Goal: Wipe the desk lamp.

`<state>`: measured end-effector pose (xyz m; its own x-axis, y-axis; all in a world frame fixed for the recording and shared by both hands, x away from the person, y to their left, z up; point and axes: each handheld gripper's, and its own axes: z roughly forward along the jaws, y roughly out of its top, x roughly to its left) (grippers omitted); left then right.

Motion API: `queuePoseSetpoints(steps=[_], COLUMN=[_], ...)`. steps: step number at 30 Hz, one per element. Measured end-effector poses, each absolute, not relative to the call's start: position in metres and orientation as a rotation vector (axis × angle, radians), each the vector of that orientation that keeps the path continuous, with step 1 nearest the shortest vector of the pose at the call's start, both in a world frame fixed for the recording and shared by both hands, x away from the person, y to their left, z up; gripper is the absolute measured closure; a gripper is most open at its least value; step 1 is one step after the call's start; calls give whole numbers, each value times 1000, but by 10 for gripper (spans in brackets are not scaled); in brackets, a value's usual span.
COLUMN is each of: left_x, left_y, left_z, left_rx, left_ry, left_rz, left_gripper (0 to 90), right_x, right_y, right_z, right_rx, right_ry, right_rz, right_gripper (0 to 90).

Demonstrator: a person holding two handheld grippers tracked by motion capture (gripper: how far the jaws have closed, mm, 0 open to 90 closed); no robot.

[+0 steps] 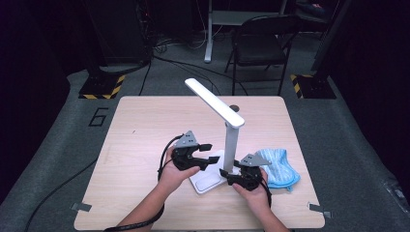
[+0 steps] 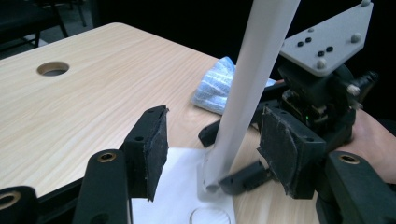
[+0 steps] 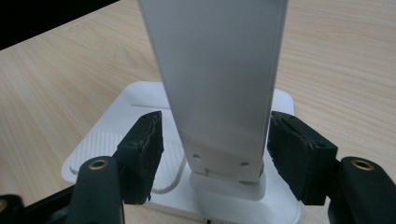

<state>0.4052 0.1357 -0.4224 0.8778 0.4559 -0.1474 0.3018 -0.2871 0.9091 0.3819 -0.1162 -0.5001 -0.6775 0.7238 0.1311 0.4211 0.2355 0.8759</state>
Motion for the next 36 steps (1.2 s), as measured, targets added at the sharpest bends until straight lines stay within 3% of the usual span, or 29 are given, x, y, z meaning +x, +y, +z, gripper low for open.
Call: queuePoseSetpoints(steps=[13, 17, 36], left_x=[394, 392, 399], left_y=[166, 173, 190], left_z=[-442, -453, -478], left_rx=[1920, 1936, 1953], left_ry=[618, 656, 729], left_rz=[167, 170, 178], left_gripper=[391, 358, 296], right_x=[385, 386, 390], right_y=[-135, -142, -130], right_z=[-499, -498, -497], right_rx=[1087, 1107, 1045], right_ry=[2182, 2191, 2234], right_rz=[1405, 1430, 1432], right_gripper=[400, 475, 494])
